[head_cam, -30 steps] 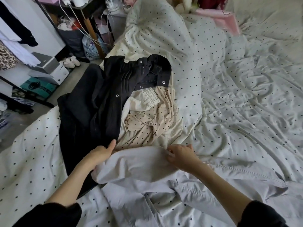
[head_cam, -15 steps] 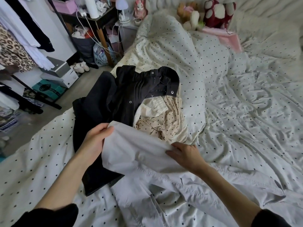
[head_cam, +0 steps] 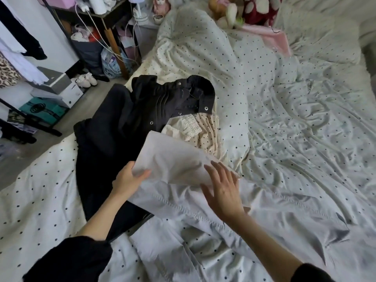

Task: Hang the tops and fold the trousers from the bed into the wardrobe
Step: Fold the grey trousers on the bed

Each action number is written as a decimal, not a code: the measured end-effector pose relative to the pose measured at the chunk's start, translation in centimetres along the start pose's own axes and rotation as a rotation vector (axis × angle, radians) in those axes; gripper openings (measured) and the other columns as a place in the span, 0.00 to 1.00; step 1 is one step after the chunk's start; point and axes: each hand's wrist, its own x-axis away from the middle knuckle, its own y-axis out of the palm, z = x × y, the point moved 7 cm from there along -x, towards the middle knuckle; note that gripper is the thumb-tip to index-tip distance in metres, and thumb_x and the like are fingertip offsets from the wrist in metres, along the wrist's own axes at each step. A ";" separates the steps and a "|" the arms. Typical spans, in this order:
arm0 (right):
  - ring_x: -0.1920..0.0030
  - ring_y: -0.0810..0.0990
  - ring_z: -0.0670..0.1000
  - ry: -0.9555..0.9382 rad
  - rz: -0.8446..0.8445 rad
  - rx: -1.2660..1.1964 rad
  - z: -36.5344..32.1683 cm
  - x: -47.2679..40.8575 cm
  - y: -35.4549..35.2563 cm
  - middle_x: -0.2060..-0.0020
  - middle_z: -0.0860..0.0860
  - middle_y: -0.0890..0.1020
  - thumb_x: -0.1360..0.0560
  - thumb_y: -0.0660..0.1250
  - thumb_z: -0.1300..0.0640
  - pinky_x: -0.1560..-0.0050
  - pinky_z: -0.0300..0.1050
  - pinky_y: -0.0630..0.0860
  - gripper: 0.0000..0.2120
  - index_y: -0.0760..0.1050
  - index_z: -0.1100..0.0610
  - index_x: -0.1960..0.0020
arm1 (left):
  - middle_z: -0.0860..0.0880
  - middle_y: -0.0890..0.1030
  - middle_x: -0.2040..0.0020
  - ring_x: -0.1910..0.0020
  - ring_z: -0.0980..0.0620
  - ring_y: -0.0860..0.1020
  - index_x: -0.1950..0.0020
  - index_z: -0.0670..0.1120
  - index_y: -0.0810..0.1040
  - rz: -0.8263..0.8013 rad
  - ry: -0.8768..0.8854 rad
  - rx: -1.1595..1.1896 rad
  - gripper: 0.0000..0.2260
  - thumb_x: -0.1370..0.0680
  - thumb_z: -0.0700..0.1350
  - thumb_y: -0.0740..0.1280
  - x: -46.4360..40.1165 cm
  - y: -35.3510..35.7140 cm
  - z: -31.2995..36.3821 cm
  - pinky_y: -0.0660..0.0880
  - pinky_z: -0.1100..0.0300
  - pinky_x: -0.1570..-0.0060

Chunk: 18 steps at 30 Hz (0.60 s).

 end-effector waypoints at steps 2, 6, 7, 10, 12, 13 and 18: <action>0.32 0.69 0.56 -0.036 -0.011 0.000 0.0 3.8 2.3 0.34 0.55 0.73 0.25 0.56 0.46 0.35 0.61 0.68 0.22 0.67 0.52 0.33 | 0.51 0.71 0.67 0.66 0.50 0.71 0.64 0.44 0.66 0.056 0.015 -0.044 0.16 0.25 0.49 0.68 1.0 -0.2 -2.0 0.67 0.54 0.65; 0.28 0.62 0.55 -0.082 -0.095 0.089 0.7 8.2 6.2 0.30 0.56 0.68 0.26 0.57 0.46 0.31 0.59 0.63 0.24 0.70 0.53 0.33 | 0.46 0.71 0.67 0.65 0.45 0.72 0.65 0.40 0.63 0.143 0.044 -0.109 0.17 0.22 0.47 0.65 1.1 -1.2 -3.2 0.68 0.51 0.61; 0.27 0.61 0.56 -0.085 -0.108 0.106 1.0 8.6 6.6 0.29 0.57 0.66 0.26 0.60 0.46 0.30 0.58 0.61 0.24 0.69 0.54 0.32 | 0.44 0.73 0.66 0.64 0.43 0.73 0.64 0.40 0.64 0.148 0.034 -0.136 0.16 0.22 0.47 0.64 0.9 -1.2 -3.1 0.69 0.50 0.59; 0.29 0.64 0.59 -0.052 -0.134 0.109 1.5 9.5 7.0 0.29 0.58 0.67 0.31 0.72 0.49 0.32 0.61 0.64 0.29 0.69 0.54 0.33 | 0.41 0.76 0.58 0.54 0.39 0.76 0.55 0.40 0.71 0.249 0.063 -0.202 0.08 0.23 0.44 0.66 1.3 -1.6 -3.0 0.71 0.46 0.56; 0.29 0.64 0.59 -0.025 -0.128 0.102 1.4 10.5 6.4 0.28 0.57 0.66 0.29 0.67 0.47 0.34 0.63 0.65 0.27 0.67 0.53 0.32 | 0.40 0.75 0.50 0.47 0.40 0.73 0.44 0.39 0.73 0.359 0.091 -0.212 0.10 0.24 0.41 0.67 3.1 -1.9 -2.7 0.71 0.43 0.50; 0.29 0.63 0.59 -0.009 -0.135 0.096 1.4 10.9 6.2 0.28 0.56 0.65 0.27 0.61 0.46 0.34 0.63 0.64 0.26 0.66 0.52 0.31 | 0.40 0.74 0.48 0.46 0.40 0.72 0.42 0.38 0.71 0.405 0.115 -0.201 0.12 0.24 0.39 0.67 4.2 -1.8 -2.5 0.71 0.44 0.47; 0.28 0.63 0.58 0.058 -0.156 0.069 2.4 16.2 6.0 0.28 0.57 0.64 0.26 0.55 0.46 0.29 0.58 0.56 0.24 0.70 0.52 0.32 | 0.40 0.76 0.53 0.51 0.38 0.74 0.49 0.37 0.75 0.221 0.399 -0.220 0.09 0.28 0.30 0.67 10.9 5.1 -2.6 0.72 0.48 0.51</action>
